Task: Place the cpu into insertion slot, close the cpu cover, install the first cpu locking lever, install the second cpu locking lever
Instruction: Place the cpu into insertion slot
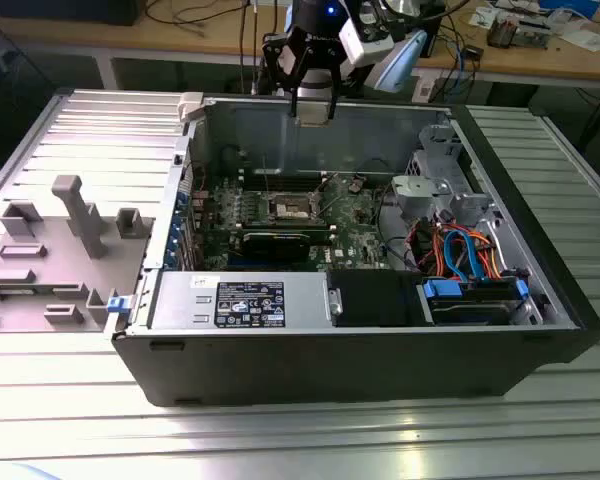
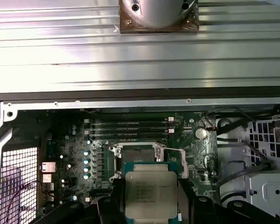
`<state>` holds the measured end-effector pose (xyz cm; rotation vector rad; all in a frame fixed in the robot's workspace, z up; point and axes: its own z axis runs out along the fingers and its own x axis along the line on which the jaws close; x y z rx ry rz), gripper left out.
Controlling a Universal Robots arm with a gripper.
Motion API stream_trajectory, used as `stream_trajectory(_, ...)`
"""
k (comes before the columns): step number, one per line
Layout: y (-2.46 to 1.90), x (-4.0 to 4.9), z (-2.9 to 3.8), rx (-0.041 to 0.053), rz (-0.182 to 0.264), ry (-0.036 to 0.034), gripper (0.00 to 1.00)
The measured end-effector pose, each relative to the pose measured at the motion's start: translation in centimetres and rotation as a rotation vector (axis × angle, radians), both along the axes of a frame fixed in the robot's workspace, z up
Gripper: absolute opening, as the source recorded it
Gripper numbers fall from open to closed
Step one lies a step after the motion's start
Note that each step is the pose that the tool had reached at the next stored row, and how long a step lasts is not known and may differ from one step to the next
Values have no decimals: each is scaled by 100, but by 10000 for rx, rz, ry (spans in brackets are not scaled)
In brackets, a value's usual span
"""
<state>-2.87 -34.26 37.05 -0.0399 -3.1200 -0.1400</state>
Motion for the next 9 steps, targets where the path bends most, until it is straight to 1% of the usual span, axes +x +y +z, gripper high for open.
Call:
stream_trajectory(2, 0, 0, 0, 0, -17, 0, 54)
stream_trajectory(3, 0, 0, -1, 1, -161, 0, 54)
stream_trajectory(5, 0, 0, -2, 0, -271, 0, 54)
stream_trajectory(9, 0, 0, -2, 0, -273, 0, 54)
